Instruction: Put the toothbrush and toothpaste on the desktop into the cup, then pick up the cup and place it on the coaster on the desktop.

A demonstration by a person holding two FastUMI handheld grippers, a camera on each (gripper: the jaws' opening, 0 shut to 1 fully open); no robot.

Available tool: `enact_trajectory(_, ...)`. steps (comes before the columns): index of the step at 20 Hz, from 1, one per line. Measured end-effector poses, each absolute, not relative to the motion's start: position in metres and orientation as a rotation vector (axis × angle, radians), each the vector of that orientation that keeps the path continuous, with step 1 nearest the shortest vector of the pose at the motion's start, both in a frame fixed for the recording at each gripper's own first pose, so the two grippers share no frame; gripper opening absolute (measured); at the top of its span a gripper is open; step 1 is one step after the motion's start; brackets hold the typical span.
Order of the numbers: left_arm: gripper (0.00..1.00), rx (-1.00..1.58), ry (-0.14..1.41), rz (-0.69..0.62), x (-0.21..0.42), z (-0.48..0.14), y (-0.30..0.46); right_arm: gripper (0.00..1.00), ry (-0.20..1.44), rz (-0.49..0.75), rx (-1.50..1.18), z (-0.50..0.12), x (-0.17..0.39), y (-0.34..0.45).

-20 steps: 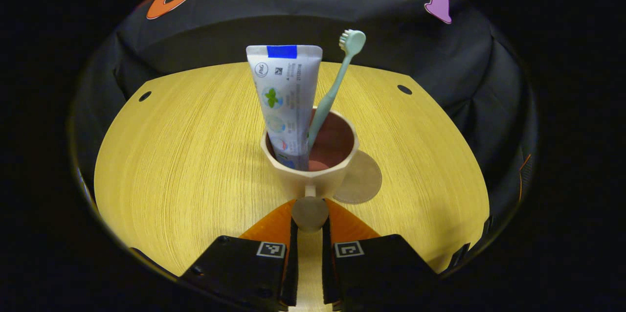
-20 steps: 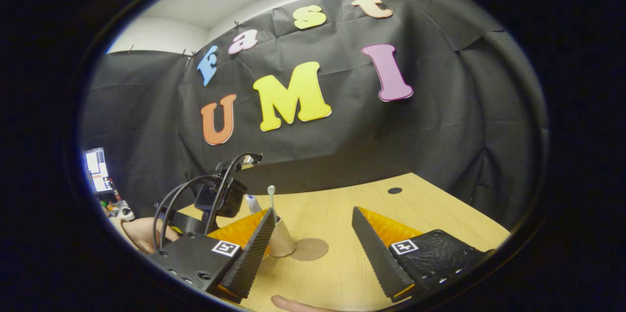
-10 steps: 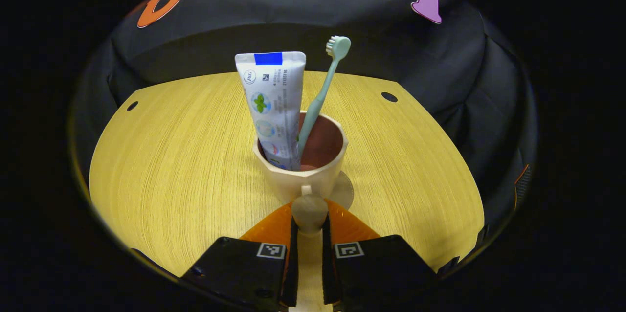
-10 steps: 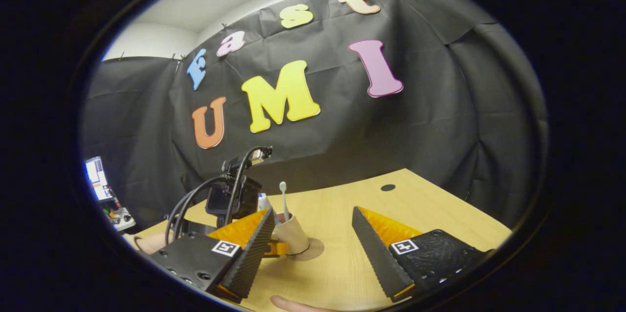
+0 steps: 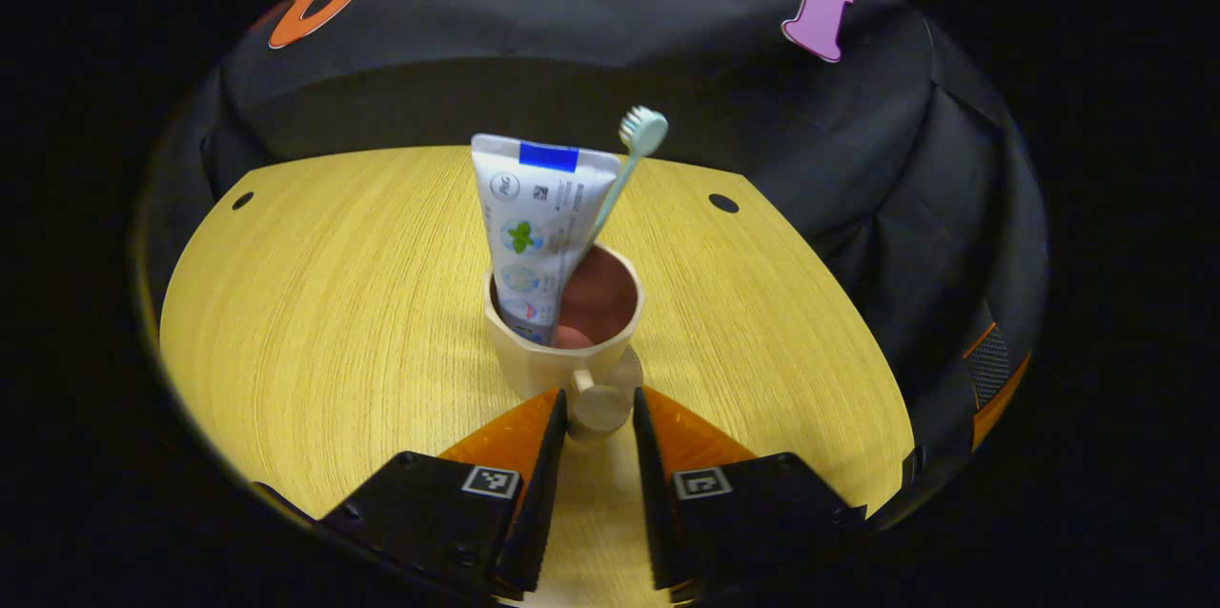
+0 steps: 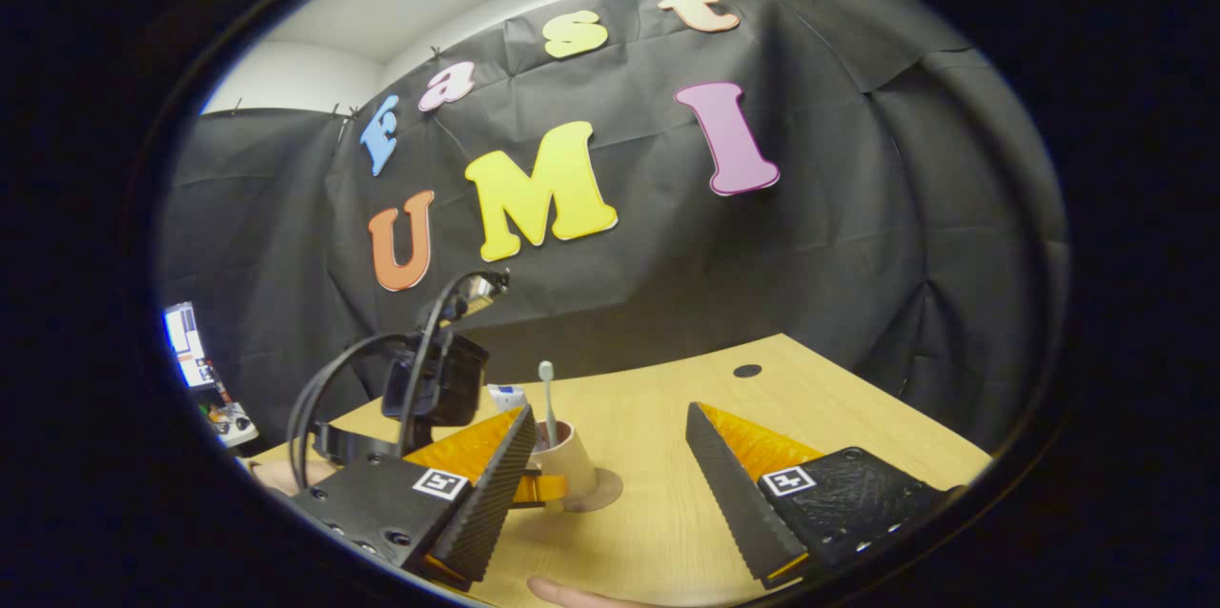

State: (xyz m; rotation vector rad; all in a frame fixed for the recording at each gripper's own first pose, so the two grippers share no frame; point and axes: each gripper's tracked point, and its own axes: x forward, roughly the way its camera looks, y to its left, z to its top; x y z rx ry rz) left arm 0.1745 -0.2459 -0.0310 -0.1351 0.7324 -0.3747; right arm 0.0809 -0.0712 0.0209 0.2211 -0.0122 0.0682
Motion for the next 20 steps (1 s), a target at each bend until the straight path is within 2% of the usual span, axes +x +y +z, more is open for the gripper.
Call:
enact_trajectory(4, 0.91, -0.097, 0.608, -0.351, 0.162, -0.002, -0.225, 0.95, -0.026, 0.078, 0.234, 0.027, 0.075, -0.069)
enact_trajectory(5, 0.94, -0.094, 0.578, -0.337, 0.159, 0.005, -0.217, 0.95, -0.027, 0.08, 0.228, 0.028, 0.073, -0.068)
enact_trajectory(8, 0.97, -0.076, 0.451, -0.275, 0.154, 0.033, -0.182, 0.95, -0.032, 0.088, 0.205, 0.03, 0.071, -0.062)
enact_trajectory(13, 0.96, -0.083, 0.251, -0.181, 0.128, 0.069, -0.119, 0.95, -0.028, 0.091, 0.179, 0.029, 0.066, -0.052)
enact_trajectory(15, 0.96, -0.098, 0.207, -0.16, 0.119, 0.076, -0.095, 0.95, -0.026, 0.089, 0.16, 0.028, 0.063, -0.046)
enact_trajectory(16, 0.96, -0.102, 0.178, -0.15, 0.113, 0.081, -0.083, 0.92, -0.022, 0.081, 0.147, 0.028, 0.064, -0.044)
enact_trajectory(17, 0.96, -0.103, 0.156, -0.141, 0.108, 0.082, -0.074, 0.95, -0.014, 0.069, 0.126, 0.024, 0.062, -0.042)
enact_trajectory(20, 0.96, -0.128, 0.147, -0.116, 0.098, 0.071, -0.053, 0.95, -0.005, 0.072, 0.043, 0.021, 0.057, -0.024)
